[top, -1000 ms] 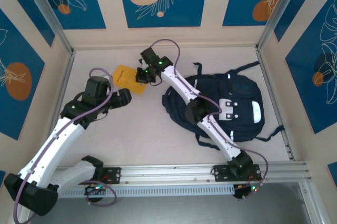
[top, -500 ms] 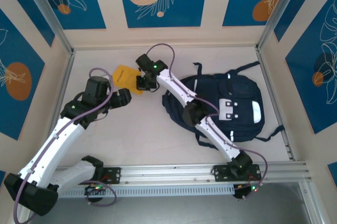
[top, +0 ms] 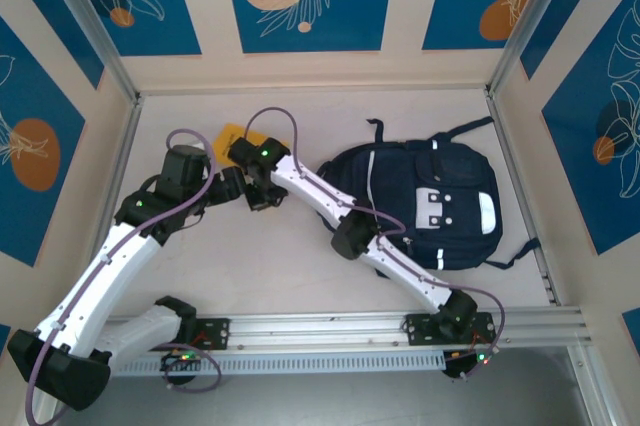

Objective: Pack the student bag

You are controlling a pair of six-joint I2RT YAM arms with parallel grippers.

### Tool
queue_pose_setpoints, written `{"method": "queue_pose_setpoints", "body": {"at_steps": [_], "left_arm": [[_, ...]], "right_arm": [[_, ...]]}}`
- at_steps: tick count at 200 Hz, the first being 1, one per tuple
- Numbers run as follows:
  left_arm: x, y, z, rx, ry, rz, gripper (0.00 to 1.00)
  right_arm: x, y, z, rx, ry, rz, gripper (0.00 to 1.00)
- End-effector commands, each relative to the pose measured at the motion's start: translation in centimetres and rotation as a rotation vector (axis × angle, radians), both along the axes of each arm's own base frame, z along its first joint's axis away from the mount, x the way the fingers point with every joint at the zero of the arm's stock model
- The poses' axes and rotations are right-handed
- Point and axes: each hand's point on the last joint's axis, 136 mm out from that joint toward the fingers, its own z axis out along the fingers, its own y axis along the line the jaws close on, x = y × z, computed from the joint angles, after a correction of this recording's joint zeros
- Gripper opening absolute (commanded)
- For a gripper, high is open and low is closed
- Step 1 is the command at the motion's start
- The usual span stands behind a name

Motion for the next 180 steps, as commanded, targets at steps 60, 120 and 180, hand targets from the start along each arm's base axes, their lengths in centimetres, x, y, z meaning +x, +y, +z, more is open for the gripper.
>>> {"method": "queue_pose_setpoints", "body": {"at_steps": [60,120,180], "left_arm": [[3.1,1.0,-1.6,-0.117,0.158,0.214,0.84],[8.7,-0.8,1.9,-0.186,0.045,0.186,0.80],[12.7,-0.6,2.8,-0.157,0.058,0.235,0.80]], "right_arm": [[5.4,-10.3,12.8,-0.167,-0.306,-0.216,0.08],[6.6,-15.7,17.0,-0.251,-0.368,-0.261,0.13],[4.4,-20.9,21.3,-0.380,-0.390,-0.194,0.23]]}}
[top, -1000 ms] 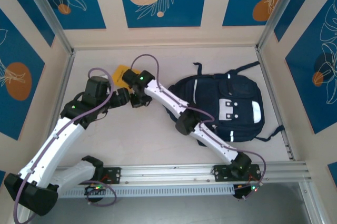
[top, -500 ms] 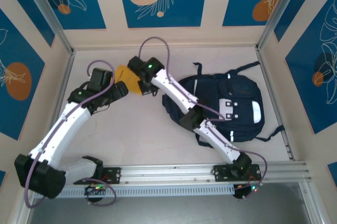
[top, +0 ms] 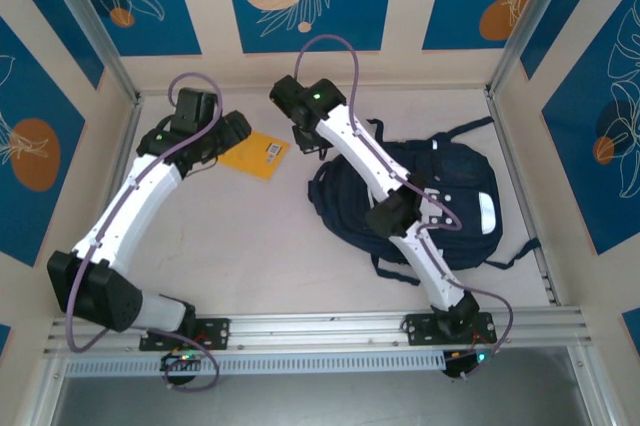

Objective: Pack the student bag

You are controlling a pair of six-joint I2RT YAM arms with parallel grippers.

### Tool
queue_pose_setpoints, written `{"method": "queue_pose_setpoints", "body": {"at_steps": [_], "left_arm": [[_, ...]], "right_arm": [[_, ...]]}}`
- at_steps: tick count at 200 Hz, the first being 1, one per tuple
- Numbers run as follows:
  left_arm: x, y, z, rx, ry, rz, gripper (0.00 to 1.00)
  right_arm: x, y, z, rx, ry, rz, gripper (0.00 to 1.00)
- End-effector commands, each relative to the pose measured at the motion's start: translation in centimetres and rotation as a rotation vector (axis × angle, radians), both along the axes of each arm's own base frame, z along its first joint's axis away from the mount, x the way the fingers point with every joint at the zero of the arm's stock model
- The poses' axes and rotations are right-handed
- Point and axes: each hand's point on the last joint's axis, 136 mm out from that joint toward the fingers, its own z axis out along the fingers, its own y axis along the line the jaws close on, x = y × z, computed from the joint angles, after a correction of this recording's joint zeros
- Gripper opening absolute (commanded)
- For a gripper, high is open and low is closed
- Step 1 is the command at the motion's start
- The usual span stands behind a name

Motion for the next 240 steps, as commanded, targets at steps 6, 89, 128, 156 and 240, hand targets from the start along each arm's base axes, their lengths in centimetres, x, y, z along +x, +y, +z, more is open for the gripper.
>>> {"method": "queue_pose_setpoints", "body": {"at_steps": [6,89,128,156,240], "left_arm": [[2.0,0.4,-0.7,0.017,0.026,0.039,0.80],[12.1,-2.0,-8.5,0.170,0.189,-0.060,0.80],[17.5,-2.7,-13.7,0.296,0.258,-0.134,0.81],[19.7,-3.8,-17.8,0.219,0.305,-0.146,0.83],[18.1,-4.7,-24.4,0.023,0.487,-0.066,0.83]], "right_arm": [[-3.1,-5.5,5.0,-0.132,-0.016,0.021,0.23],[-9.5,-10.4,2.5,-0.010,0.049,0.036,0.31],[-14.0,-8.2,3.5,0.234,-0.002,0.128,0.33],[-16.5,-7.9,4.0,0.412,-0.015,0.143,0.45],[-19.2,-8.1,3.5,0.542,-0.003,0.152,0.45]]}}
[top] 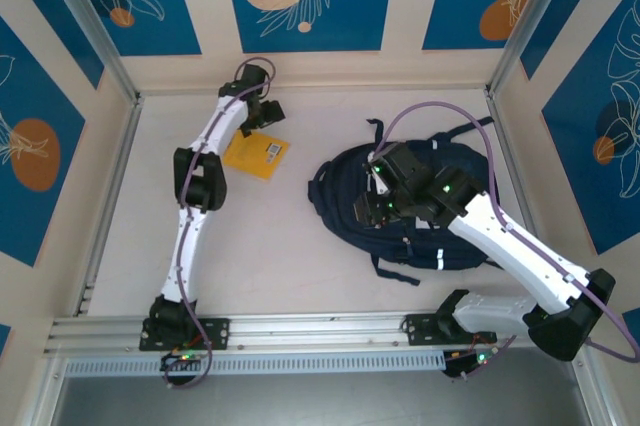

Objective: Pack the student bag

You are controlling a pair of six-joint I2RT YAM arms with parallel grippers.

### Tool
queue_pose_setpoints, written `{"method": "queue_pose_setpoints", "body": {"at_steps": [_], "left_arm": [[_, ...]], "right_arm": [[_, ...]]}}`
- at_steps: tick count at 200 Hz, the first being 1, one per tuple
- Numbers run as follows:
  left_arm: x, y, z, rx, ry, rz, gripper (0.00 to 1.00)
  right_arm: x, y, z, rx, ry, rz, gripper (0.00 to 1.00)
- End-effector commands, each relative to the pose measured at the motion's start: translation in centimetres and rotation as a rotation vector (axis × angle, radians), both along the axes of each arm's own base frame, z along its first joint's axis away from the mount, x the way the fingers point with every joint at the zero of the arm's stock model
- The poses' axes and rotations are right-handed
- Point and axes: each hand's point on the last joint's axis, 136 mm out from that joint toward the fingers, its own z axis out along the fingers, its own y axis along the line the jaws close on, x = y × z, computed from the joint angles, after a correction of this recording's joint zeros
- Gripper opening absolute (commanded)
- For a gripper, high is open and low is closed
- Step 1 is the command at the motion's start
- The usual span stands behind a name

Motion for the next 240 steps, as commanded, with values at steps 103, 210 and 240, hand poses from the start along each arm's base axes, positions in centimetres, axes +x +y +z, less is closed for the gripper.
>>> {"method": "queue_pose_setpoints", "body": {"at_steps": [103,210,240], "left_arm": [[-13.1,4.1,-4.6,0.141,0.439,0.194,0.83],[-25.7,3.4,4.8,0.034,0.287,0.136,0.82],[-29.0,9.9,5.5,0.139,0.269,0.272,0.84]], "right_arm": [[-0.9,-0.8,1.8,0.108,-0.059,-0.049,0.44],[0.5,5.4,0.2,0.181,0.004,0.128,0.43],[1.7,9.5,-1.3,0.206,0.028,0.189,0.36]]}}
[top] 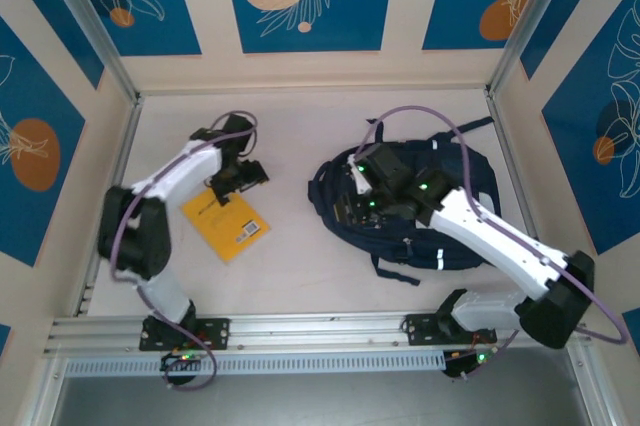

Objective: Pack the student bag

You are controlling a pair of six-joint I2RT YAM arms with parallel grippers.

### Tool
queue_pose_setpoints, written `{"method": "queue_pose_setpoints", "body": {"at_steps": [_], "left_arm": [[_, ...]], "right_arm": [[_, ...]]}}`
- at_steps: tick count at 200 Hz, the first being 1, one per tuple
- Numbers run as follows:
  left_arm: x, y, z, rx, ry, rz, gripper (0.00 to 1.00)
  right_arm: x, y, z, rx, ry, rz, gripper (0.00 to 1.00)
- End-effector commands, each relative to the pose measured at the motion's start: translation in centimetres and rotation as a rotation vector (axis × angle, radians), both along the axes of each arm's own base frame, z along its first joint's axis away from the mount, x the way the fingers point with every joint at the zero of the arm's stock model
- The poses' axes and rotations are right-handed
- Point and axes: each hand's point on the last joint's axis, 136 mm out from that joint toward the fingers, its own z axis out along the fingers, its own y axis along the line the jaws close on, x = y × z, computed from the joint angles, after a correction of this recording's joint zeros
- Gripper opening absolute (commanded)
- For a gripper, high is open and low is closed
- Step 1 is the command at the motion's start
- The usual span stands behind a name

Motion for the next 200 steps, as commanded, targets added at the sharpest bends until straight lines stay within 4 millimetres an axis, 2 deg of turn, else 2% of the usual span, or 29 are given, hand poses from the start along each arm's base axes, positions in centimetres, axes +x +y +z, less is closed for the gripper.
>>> {"method": "queue_pose_setpoints", "body": {"at_steps": [1,15,47,74,89,106,138,164,200], "left_arm": [[-2.8,6.0,0.2,0.119,0.017,0.121,0.84],[-3.5,8.2,-1.0,0.081,0.016,0.189,0.85],[-3.6,11.4,-3.0,0.062,0.005,0.256,0.85],[-2.5,12.7,-4.2,0.082,0.003,0.260,0.85],[-1.9,13.6,-5.2,0.094,0.025,0.281,0.85],[-0.5,12.8,-6.5,0.041,0.049,0.260,0.84],[1.6,9.6,-8.9,-0.091,0.073,0.189,0.77],[2.6,6.3,-8.5,-0.136,0.024,0.077,0.74],[2.1,1.6,-7.9,-0.184,-0.001,-0.066,0.74]], "right_arm": [[0.8,4.2,1.0,0.096,-0.016,0.090,0.36],[1.3,6.2,0.2,0.108,0.016,0.117,0.35],[2.5,10.1,-1.5,0.147,0.059,0.163,0.35],[2.7,12.1,-2.3,0.149,0.092,0.196,0.34],[2.9,12.3,-2.7,0.141,0.094,0.197,0.34],[3.1,12.1,-3.0,0.136,0.096,0.193,0.36],[2.9,11.9,-3.8,0.130,0.119,0.199,0.38],[2.9,11.6,-5.0,0.122,0.148,0.197,0.39],[3.6,12.3,-7.2,0.114,0.223,0.195,0.39]]}}
